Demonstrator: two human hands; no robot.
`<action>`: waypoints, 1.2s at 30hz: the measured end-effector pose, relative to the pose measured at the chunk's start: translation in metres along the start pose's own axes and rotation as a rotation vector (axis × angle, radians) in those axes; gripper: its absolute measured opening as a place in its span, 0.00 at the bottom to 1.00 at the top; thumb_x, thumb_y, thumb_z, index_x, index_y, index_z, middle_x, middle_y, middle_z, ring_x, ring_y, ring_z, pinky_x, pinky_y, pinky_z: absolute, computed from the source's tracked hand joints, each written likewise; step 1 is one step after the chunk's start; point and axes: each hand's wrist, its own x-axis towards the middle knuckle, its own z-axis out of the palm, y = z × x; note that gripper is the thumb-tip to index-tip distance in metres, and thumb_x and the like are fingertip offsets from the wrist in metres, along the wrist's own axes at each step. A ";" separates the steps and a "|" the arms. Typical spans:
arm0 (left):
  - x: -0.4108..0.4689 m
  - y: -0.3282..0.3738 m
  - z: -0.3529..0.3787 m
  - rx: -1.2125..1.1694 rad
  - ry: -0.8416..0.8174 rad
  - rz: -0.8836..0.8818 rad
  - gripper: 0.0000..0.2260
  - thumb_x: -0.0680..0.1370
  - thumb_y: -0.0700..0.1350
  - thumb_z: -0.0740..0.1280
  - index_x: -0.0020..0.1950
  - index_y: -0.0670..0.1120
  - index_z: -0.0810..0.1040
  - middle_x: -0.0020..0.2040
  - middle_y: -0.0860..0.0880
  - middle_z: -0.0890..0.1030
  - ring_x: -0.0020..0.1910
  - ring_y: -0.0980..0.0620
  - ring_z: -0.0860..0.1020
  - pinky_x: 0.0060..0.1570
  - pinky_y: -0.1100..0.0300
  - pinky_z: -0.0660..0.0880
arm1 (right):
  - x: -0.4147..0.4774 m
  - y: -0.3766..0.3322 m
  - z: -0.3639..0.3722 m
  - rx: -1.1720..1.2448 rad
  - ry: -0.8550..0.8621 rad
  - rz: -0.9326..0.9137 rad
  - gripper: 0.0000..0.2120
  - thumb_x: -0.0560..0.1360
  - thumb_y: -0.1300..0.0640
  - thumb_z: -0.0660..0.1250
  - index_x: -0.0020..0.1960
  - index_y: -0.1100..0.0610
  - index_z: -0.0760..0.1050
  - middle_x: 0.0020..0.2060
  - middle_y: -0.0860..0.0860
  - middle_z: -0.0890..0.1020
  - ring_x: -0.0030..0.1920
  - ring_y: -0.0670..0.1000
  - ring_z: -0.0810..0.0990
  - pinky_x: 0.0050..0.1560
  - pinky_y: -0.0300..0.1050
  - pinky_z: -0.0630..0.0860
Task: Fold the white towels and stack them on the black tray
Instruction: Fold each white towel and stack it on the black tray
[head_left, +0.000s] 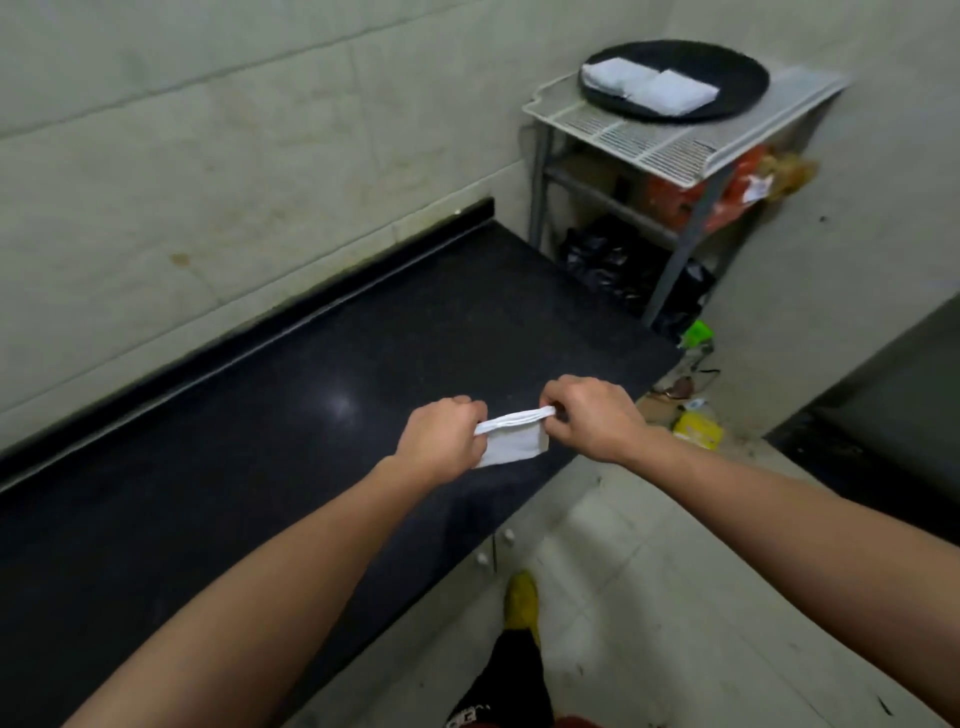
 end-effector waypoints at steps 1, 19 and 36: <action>0.021 0.007 0.000 0.005 -0.003 0.031 0.07 0.76 0.48 0.62 0.48 0.48 0.77 0.47 0.49 0.78 0.46 0.46 0.77 0.37 0.57 0.66 | 0.004 0.017 -0.006 0.004 0.011 0.024 0.07 0.73 0.51 0.63 0.49 0.49 0.75 0.48 0.47 0.78 0.49 0.54 0.78 0.41 0.45 0.68; 0.374 0.227 -0.072 -0.050 0.149 0.456 0.06 0.75 0.48 0.64 0.44 0.46 0.75 0.42 0.47 0.78 0.42 0.44 0.77 0.35 0.53 0.72 | 0.058 0.334 -0.193 0.191 0.411 0.415 0.03 0.71 0.58 0.69 0.44 0.55 0.78 0.43 0.54 0.82 0.44 0.56 0.79 0.43 0.49 0.74; 0.555 0.275 -0.160 -0.403 0.337 -0.050 0.04 0.74 0.43 0.70 0.41 0.44 0.78 0.37 0.49 0.79 0.36 0.51 0.75 0.37 0.58 0.71 | 0.251 0.494 -0.328 0.535 0.399 0.043 0.03 0.74 0.52 0.69 0.45 0.50 0.76 0.39 0.46 0.80 0.41 0.49 0.80 0.43 0.48 0.78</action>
